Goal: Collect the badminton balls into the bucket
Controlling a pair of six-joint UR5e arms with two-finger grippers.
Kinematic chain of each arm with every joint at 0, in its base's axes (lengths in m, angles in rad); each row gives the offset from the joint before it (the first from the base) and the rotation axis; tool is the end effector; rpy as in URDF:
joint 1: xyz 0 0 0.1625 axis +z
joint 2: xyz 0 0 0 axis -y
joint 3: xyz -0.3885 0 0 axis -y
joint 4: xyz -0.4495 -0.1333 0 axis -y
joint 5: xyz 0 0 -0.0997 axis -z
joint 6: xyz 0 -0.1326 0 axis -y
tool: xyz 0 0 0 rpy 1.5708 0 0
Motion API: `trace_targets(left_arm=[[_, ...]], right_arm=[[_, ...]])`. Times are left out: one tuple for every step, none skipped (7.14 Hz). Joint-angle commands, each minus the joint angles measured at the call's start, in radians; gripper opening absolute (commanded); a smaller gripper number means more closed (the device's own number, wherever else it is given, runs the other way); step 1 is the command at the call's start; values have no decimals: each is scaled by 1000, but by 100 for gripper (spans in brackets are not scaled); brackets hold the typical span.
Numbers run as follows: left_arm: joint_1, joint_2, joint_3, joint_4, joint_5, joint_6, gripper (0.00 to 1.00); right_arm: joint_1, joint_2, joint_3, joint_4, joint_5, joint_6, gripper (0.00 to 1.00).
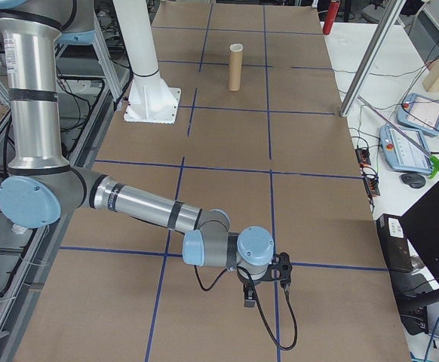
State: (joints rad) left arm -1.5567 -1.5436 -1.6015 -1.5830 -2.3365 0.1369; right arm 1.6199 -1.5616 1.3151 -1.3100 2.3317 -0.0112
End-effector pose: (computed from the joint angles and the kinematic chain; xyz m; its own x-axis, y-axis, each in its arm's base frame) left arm -0.0338 -0.5407 0.6433 0.7120 0.1573 -0.6843 -0.1123 0.9876 0.1101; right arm 0.0683 -0.5378 0.7553 0.7243 0.0145 0.6893 -0.0410 0.9989 0.0220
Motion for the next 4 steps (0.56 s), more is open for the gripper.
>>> trace_targets(left_arm=[[-13,-3,-3,5,40,0,100],[-29,-1,-9,5,31,-8,100],[-39,-1,-20,5,31,-8,100],[-39,8,-27,1,31,-3,100]], right_arm=[[0,0,1,0,0,-1,100],[0,0,0,0,0,0,100],[0,0,0,0,0,0,100],[0,0,0,0,0,0,100]])
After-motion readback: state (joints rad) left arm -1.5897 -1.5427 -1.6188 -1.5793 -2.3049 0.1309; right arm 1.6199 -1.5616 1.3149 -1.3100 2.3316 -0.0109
